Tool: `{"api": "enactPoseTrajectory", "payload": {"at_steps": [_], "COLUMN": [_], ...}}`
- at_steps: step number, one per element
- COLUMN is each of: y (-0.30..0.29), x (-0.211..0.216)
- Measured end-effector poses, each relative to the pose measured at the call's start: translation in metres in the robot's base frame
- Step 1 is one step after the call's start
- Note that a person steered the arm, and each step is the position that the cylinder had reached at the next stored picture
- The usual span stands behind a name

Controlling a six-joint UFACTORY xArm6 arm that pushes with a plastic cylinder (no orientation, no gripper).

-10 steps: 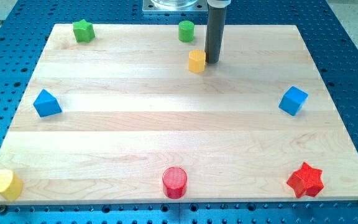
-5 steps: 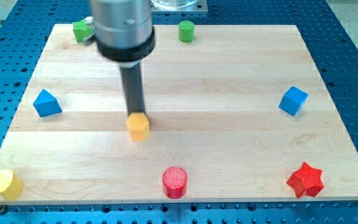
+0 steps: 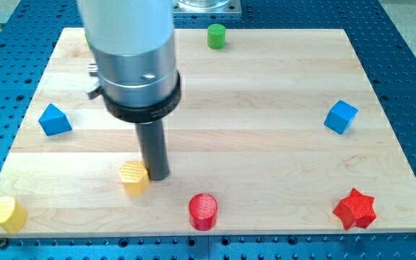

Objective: Keep the yellow hexagon parallel left to the red circle

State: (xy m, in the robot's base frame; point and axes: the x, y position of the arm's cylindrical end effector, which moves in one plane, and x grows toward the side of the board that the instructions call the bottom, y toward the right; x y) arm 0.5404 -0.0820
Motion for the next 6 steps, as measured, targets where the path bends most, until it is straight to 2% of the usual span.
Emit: {"api": "enactPoseTrajectory", "payload": {"at_steps": [1,2,3,4,5,6], "y": [-0.033,-0.040,-0.103,-0.109,-0.086,-0.036], "x": [0.021,-0.007,-0.017,0.013,0.010,0.033]}}
